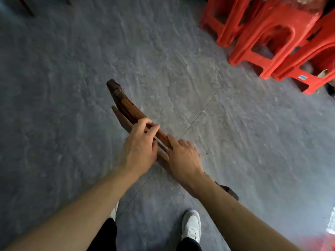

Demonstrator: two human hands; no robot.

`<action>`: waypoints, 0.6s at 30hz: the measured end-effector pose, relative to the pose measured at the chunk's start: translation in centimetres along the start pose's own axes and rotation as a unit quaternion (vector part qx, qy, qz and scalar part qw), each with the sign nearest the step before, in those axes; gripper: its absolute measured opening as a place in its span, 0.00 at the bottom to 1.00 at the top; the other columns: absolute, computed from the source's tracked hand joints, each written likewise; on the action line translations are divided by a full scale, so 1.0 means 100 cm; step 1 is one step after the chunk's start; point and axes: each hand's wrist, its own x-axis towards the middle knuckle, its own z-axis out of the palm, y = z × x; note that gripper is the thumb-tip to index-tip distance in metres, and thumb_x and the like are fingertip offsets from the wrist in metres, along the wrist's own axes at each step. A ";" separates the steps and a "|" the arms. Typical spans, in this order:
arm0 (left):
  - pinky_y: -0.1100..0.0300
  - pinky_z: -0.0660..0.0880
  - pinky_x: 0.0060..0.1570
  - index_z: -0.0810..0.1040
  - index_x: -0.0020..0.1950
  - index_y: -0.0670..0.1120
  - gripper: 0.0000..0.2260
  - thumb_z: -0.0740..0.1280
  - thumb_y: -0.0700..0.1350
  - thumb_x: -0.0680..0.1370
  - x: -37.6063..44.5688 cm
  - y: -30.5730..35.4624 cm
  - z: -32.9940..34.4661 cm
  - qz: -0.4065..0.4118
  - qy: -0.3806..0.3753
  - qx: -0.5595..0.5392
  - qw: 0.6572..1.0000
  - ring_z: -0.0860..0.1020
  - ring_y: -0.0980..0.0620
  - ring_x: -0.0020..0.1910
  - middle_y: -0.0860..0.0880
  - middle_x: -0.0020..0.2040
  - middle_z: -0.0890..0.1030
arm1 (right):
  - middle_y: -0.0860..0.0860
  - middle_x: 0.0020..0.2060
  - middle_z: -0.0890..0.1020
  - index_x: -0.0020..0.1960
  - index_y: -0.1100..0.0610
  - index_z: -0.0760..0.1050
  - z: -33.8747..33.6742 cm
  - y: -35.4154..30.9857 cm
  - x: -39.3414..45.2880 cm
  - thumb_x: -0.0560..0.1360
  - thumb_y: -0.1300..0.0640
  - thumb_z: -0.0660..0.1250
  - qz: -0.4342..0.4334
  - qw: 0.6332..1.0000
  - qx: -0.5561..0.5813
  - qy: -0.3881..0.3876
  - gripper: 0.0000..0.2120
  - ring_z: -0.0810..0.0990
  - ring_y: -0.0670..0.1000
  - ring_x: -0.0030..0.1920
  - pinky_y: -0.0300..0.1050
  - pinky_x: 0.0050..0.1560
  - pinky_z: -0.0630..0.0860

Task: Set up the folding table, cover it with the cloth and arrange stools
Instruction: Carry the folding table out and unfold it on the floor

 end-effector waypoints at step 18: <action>0.70 0.68 0.57 0.55 0.79 0.53 0.34 0.69 0.43 0.77 -0.127 0.052 0.036 -0.115 0.001 -0.151 0.982 0.66 0.53 0.72 0.51 0.80 0.51 | 0.51 0.62 0.74 0.77 0.43 0.59 -0.033 0.059 -0.065 0.83 0.53 0.53 -0.159 0.981 -0.018 -0.109 0.23 0.73 0.52 0.57 0.47 0.59 0.72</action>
